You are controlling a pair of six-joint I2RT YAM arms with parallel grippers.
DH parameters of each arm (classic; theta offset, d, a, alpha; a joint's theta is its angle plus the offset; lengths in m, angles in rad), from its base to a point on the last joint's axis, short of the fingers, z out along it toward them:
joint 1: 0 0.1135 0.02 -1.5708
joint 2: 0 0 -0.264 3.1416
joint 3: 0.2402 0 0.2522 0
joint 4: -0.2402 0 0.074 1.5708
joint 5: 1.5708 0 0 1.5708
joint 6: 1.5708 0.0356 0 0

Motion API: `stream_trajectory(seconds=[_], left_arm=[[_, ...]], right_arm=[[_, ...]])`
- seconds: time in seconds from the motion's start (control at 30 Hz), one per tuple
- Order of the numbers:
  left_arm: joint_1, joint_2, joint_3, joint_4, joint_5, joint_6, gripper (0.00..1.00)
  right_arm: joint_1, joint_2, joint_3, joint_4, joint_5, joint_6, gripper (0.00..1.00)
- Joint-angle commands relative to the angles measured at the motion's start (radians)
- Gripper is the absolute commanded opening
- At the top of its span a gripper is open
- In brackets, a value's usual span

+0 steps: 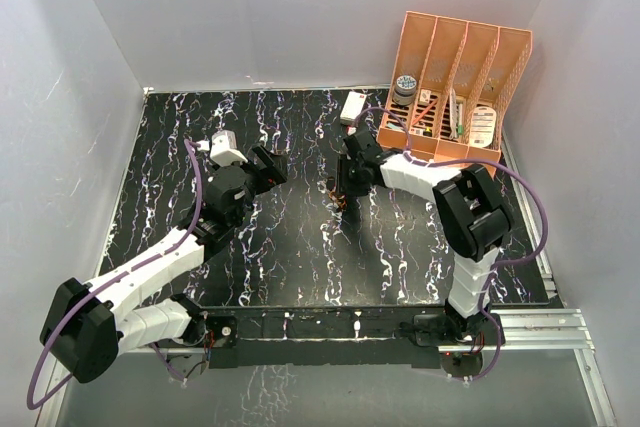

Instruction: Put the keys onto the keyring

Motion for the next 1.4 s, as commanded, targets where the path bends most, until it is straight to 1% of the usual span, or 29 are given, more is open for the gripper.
stream_trajectory(seconds=[0.0, 0.23, 0.43, 0.6, 1.0, 1.23, 1.37], left_arm=[[0.006, -0.032, 0.011, 0.002, -0.015, 0.007, 0.82], [0.006, -0.037, 0.011, -0.001, -0.013, 0.004, 0.82], [0.006, -0.038, 0.010, -0.001, -0.012, 0.004, 0.82], [0.006, -0.041, 0.009, -0.003, -0.017, 0.005, 0.82], [0.008, -0.035, 0.010, -0.001, -0.018, 0.007, 0.82], [0.007, -0.031, 0.010, 0.000, -0.018, 0.006, 0.82], [0.008, -0.026, 0.010, 0.002, -0.017, 0.004, 0.82]], right_arm=[[0.005, -0.092, -0.051, 0.078, 0.023, -0.002, 0.31], [0.001, -0.147, -0.150, 0.164, 0.007, -0.003, 0.31], [-0.006, -0.148, -0.218, 0.270, -0.039, 0.007, 0.29], [-0.009, -0.149, -0.255, 0.327, -0.044, 0.018, 0.27], [-0.018, -0.133, -0.297, 0.389, -0.051, 0.030, 0.23], [-0.018, -0.124, -0.322, 0.437, -0.027, 0.032, 0.15], [-0.018, -0.124, -0.334, 0.459, 0.000, 0.026, 0.08]])
